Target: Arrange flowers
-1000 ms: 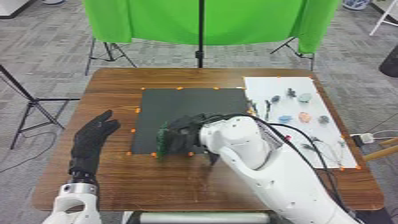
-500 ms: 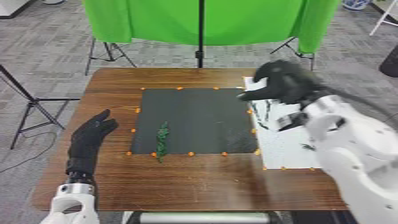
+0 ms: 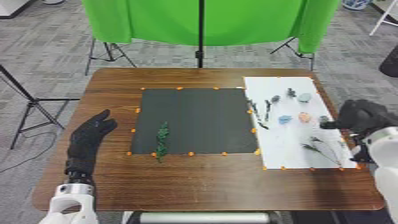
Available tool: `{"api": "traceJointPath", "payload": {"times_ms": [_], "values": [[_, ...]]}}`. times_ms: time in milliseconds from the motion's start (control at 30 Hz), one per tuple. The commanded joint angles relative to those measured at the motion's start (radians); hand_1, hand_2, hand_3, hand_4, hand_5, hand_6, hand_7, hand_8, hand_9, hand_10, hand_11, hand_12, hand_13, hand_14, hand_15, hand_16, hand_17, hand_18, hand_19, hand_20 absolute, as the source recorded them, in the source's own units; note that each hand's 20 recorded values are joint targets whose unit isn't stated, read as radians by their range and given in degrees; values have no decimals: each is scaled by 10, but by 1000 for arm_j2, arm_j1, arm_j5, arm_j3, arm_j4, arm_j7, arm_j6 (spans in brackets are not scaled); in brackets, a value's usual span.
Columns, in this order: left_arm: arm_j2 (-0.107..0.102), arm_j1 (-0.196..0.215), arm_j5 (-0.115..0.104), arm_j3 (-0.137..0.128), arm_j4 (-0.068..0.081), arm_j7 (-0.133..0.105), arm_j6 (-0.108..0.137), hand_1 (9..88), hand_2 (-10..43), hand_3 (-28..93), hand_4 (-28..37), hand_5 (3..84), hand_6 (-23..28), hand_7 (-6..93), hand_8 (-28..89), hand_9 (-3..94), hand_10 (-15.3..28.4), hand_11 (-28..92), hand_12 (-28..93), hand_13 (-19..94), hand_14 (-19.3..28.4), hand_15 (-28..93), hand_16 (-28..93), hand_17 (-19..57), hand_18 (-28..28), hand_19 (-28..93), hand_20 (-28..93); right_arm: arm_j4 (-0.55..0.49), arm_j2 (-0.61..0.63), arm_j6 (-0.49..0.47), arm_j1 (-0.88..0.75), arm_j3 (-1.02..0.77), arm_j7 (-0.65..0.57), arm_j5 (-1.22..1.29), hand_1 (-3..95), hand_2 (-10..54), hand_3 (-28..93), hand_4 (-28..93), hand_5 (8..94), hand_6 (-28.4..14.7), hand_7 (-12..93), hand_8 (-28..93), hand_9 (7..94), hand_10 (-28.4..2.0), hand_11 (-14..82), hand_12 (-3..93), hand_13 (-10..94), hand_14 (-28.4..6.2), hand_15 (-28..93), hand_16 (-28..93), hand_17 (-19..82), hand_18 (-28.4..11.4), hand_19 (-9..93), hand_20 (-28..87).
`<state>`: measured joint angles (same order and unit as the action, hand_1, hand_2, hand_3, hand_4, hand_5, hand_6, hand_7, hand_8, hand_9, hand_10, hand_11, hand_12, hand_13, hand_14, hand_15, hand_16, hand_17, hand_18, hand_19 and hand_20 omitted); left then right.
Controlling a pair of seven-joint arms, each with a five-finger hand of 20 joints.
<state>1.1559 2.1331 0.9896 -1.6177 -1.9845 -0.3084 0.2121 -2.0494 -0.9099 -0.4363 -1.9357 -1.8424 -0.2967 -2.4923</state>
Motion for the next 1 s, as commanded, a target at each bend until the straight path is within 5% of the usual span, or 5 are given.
{"api": "traceJointPath", "payload": {"times_ms": [33, 300, 533, 700, 1000], "values": [[3, 19, 2, -3, -3, 7, -10, 279, -24, 647, -156, 462, 24, 146, -48, 459, 129, 197, 168, 395, 157, 148, 43, 104, 105, 26, 229, 27, -47, -88, -77, -26, -34, 18, 298, -95, 518, -228, 673, -16, 160, -80, 784, -140, 216, 217, 877, -43, 513, 288, 584, -120, 932, 432], [1, 20, -1, -6, -4, 7, -12, 280, -23, 647, -156, 462, 24, 145, -47, 458, 129, 197, 168, 395, 157, 148, 43, 104, 105, 25, 229, 50, -59, 15, -111, 4, -42, -5, 302, -95, 541, -218, 673, -17, 155, -78, 786, -138, 212, 214, 879, -43, 513, 288, 587, -118, 932, 436], [3, 24, -1, -7, -5, 8, -15, 278, -23, 648, -156, 463, 24, 145, -47, 459, 128, 198, 168, 396, 157, 147, 43, 104, 105, 25, 229, 74, -65, 214, -140, 21, -18, -14, 555, -95, 507, -168, 790, 11, 219, 78, 898, -103, 259, 224, 932, -22, 521, 301, 634, -103, 932, 490], [5, 26, -3, -7, -5, 7, -13, 279, -23, 647, -157, 462, 24, 146, -47, 459, 129, 198, 168, 396, 157, 147, 43, 104, 105, 25, 229, 61, -62, 270, -131, 14, -15, 24, 595, -95, 504, -159, 818, 18, 244, 104, 928, -87, 304, 230, 937, -14, 551, 289, 651, -103, 932, 519], [4, 32, -6, -8, -7, 7, -11, 280, -22, 646, -157, 463, 24, 147, -48, 460, 129, 198, 168, 397, 158, 148, 42, 104, 105, 25, 229, -119, -73, 378, -15, 116, -77, 200, 587, -95, 529, -137, 828, 8, 253, 125, 935, -88, 325, 234, 937, -12, 569, 278, 660, -101, 932, 528]]}}
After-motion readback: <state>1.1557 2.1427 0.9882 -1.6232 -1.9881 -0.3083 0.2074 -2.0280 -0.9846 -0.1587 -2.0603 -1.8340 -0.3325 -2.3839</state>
